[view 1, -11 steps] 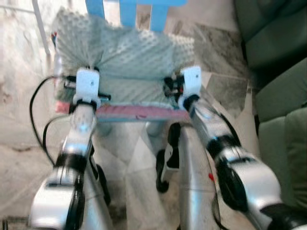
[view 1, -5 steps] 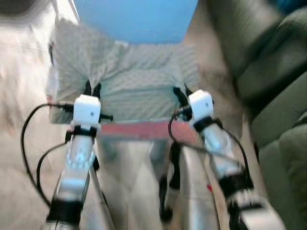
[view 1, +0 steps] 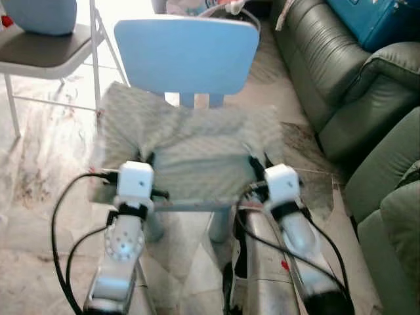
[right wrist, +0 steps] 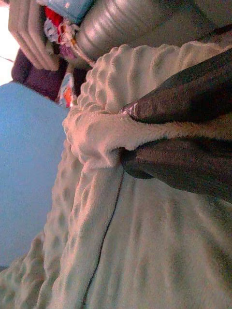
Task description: Move the pillow to the sofa
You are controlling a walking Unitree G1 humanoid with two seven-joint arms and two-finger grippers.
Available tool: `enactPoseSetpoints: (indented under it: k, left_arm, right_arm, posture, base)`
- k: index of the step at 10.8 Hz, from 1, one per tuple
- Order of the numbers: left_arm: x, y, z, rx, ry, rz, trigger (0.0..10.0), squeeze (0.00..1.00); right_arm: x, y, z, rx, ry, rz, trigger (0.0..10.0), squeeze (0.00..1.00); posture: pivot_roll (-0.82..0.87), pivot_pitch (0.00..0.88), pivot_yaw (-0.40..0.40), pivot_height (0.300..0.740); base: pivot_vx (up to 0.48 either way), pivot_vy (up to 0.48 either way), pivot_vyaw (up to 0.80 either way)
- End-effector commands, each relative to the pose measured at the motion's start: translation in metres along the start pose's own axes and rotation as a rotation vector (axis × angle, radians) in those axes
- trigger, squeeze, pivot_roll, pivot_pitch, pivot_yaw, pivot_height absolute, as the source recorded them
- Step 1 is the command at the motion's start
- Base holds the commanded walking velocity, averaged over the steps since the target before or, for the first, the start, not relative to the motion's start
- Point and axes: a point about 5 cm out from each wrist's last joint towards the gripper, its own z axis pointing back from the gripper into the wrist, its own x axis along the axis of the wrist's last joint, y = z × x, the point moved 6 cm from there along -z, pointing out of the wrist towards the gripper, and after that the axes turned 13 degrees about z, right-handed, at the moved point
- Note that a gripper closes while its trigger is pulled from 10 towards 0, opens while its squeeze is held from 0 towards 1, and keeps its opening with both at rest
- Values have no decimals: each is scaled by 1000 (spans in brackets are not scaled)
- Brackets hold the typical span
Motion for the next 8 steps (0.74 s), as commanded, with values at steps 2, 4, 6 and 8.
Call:
enactPoseSetpoints:
  k: [2,4,6,8]
  left_arm:
    - [1,26,8,79,24,-29,10000,0]
    - [2,22,5,75,33,-19,10000,0]
    - [7,20,-1,67,18,-18,10000,0]
    - [8,19,-3,57,19,-28,10000,0]
  right_arm:
    - [-16,-44,17,-194,114,-9,10000,0]
    - [-11,-46,14,-172,111,14,10000,0]
    - [-7,-49,3,-176,107,-9,10000,0]
    - [-3,-47,-1,-165,98,-111,10000,0]
  posture:
    - [49,42,-50,490]
    - [45,43,-52,490]
    - [45,40,-50,490]
    - [39,44,-49,504]
  base:
    - [0,0,0]
    - [0,0,0]
    - [0,0,0]
    - [0,0,0]
